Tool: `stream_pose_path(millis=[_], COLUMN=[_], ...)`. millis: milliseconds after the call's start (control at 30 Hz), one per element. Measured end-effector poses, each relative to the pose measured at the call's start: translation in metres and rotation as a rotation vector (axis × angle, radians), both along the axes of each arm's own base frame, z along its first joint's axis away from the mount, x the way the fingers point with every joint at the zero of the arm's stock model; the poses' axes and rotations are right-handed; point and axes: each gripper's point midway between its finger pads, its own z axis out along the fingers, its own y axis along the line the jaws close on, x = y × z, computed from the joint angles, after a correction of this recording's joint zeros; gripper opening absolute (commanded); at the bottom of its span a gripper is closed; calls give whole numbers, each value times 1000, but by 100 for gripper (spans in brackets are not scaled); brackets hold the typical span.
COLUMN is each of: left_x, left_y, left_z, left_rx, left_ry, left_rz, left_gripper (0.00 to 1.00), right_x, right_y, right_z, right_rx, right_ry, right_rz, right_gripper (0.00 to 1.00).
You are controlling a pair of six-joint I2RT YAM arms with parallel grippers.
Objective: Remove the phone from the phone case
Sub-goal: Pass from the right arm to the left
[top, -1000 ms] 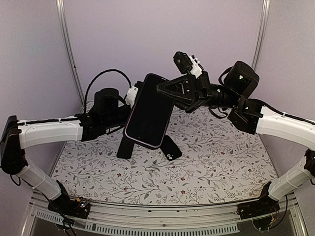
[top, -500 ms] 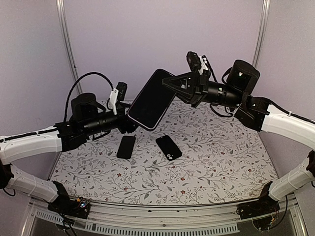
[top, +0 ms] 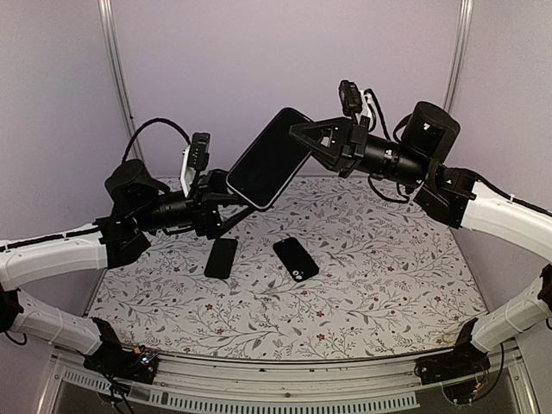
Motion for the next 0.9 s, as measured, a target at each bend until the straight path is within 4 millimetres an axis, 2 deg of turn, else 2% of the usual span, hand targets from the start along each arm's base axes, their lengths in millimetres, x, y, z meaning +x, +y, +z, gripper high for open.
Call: stream_pose_path(millis=[367, 733, 900], left_x=[-17, -19, -19], left_y=[-3, -3, -3], left_z=[15, 25, 25], left_rx=[-71, -119, -125], left_ry=[-4, 13, 22], left_rz=[-124, -149, -151], left_gripper=[86, 86, 79], right_x=[-2, 1, 2], right_y=[-2, 2, 3], right_z=[24, 21, 21], right_rx=[30, 30, 37], right_ry=[-88, -94, -98], right_rz=[-14, -10, -5], right_gripper=[0, 0, 0])
